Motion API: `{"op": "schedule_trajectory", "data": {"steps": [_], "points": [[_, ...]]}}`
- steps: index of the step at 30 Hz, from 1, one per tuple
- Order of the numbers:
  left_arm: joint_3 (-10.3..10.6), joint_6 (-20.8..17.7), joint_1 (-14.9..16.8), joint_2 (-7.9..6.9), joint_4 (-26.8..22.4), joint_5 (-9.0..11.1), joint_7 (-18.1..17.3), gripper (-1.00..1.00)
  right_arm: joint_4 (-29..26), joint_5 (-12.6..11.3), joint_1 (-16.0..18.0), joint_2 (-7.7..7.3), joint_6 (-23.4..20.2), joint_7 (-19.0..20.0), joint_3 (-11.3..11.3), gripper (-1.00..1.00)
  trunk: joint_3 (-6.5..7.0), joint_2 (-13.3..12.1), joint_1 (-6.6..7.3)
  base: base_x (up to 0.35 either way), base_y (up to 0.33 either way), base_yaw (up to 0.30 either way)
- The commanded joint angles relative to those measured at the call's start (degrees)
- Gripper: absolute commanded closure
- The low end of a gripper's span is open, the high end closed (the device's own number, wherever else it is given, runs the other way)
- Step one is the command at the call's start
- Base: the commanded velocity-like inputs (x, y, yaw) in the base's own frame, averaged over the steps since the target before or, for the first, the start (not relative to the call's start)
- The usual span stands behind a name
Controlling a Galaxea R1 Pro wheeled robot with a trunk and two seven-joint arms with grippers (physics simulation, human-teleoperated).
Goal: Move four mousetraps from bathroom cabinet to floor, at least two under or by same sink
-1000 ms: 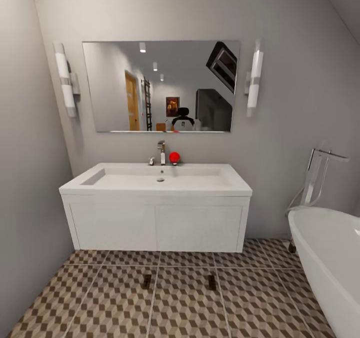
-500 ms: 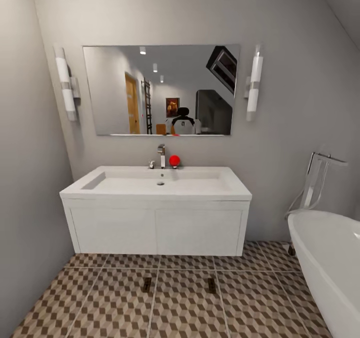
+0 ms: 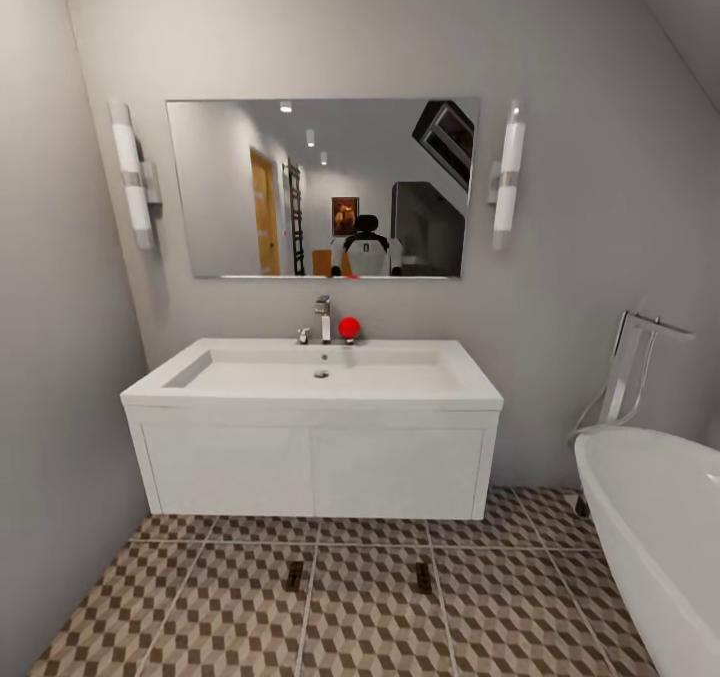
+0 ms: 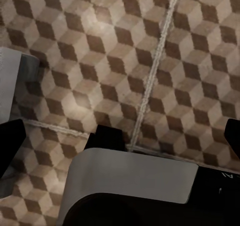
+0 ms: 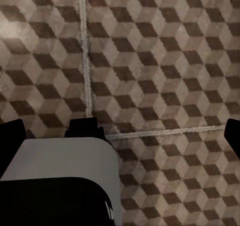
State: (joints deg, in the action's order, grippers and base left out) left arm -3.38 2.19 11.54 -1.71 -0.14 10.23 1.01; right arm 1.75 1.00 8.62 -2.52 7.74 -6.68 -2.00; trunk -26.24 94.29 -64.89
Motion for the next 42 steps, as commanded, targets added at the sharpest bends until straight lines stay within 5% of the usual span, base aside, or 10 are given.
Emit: {"op": "schedule_trajectory", "data": {"steps": [1,42], "points": [[-0.31,0.18,0.03,0.01,0.05,0.15,0.05,-1.00,0.19,0.10,0.08,-0.01,0.35,-0.10,-0.20,-1.00,0.12,-0.38,0.23,0.000,0.000,0.000],[-0.31,0.18,-0.02,0.16,0.05,0.40,0.05,-1.00,-0.66,0.35,0.08,1.00,0.25,-0.80,-0.42,-1.00,7.48,-16.83,9.24,0.000,0.000,0.000]]}}
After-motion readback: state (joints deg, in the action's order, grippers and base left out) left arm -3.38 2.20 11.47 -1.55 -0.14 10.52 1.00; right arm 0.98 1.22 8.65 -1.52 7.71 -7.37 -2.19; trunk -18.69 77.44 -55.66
